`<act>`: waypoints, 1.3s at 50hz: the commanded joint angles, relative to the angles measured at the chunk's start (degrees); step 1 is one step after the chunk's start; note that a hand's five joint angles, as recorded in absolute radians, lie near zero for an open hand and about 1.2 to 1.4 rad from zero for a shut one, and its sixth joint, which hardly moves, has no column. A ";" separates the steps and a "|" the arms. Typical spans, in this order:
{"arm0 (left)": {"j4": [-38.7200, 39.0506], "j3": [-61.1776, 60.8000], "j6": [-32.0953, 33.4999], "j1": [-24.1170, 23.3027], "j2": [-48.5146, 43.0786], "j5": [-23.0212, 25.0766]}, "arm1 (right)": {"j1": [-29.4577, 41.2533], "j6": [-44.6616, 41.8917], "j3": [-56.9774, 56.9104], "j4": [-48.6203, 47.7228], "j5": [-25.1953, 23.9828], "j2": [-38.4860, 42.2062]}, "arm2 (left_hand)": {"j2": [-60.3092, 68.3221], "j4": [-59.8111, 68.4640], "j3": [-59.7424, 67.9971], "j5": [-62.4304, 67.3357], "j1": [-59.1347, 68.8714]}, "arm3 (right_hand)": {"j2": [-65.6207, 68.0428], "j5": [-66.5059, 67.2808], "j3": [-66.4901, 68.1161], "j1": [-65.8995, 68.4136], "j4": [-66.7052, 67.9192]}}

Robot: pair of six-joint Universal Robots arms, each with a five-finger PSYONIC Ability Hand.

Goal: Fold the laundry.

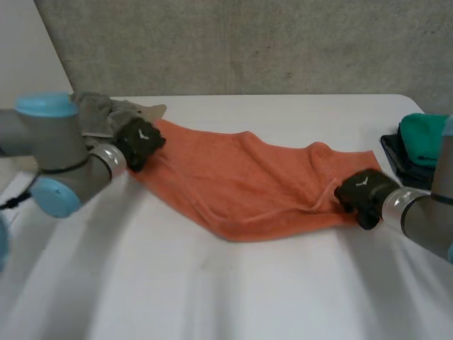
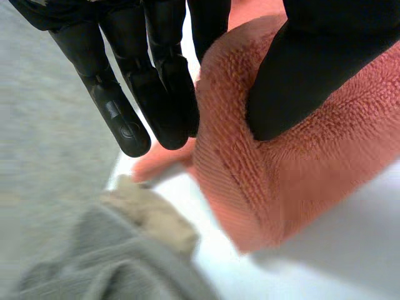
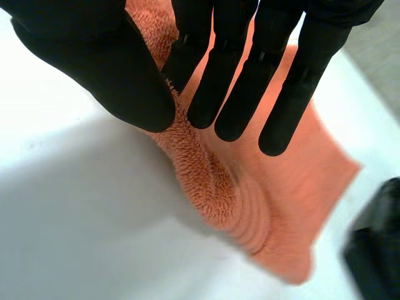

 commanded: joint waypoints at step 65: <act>27.29 -36.34 -34.60 4.75 25.55 -1.22 | 0.22 3.25 -3.25 -4.63 -3.12 1.49 | 11.81 11.49 11.97 13.19 15.22 | 12.79 11.74 12.09 17.17 11.39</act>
